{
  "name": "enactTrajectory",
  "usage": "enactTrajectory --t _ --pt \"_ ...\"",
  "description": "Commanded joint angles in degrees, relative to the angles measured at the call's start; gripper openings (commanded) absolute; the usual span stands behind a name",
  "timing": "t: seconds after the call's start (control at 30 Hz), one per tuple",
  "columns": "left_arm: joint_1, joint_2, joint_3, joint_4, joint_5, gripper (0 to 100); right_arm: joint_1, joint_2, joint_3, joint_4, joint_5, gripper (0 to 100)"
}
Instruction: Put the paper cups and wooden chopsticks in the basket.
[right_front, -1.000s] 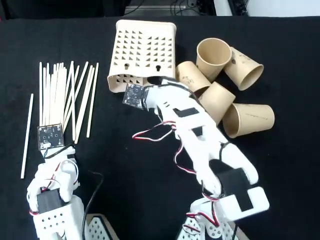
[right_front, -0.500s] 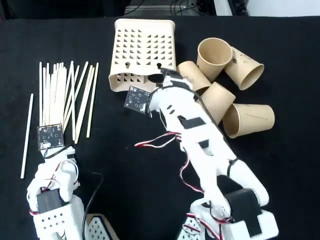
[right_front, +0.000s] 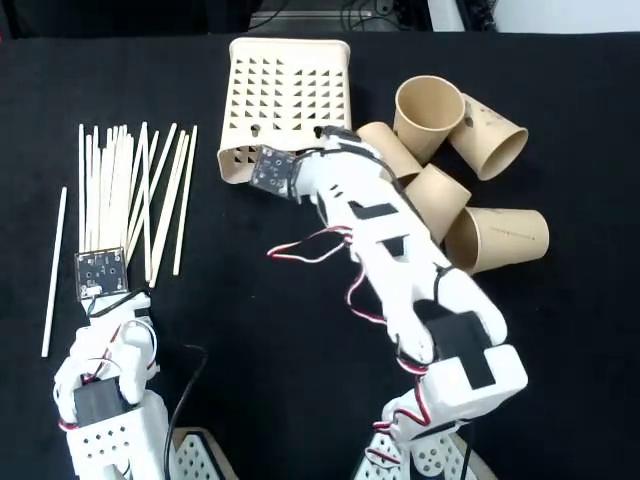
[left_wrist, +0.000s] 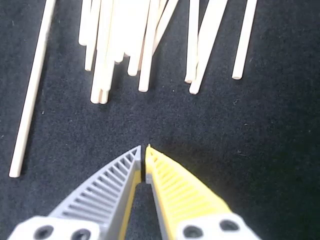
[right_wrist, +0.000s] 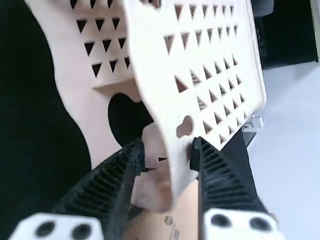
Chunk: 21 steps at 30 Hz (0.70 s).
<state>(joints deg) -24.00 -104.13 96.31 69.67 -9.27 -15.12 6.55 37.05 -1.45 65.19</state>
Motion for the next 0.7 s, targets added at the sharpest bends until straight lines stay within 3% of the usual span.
enactTrajectory --t 0.0,0.13,0.33,0.67 --pt "-0.31 -0.09 1.01 0.18 0.0 3 0.79 -0.22 -2.95 -1.23 0.44 16.7" --pt "-0.31 -0.09 1.01 0.18 0.0 3 0.62 1.45 -1.19 -11.52 0.26 14.7" --pt "-0.31 -0.09 1.01 0.18 0.0 3 0.53 10.86 1.36 -32.62 0.62 1.3" --pt "-0.31 -0.09 1.01 0.18 0.0 3 -2.81 5.23 15.52 -53.19 0.35 1.1"
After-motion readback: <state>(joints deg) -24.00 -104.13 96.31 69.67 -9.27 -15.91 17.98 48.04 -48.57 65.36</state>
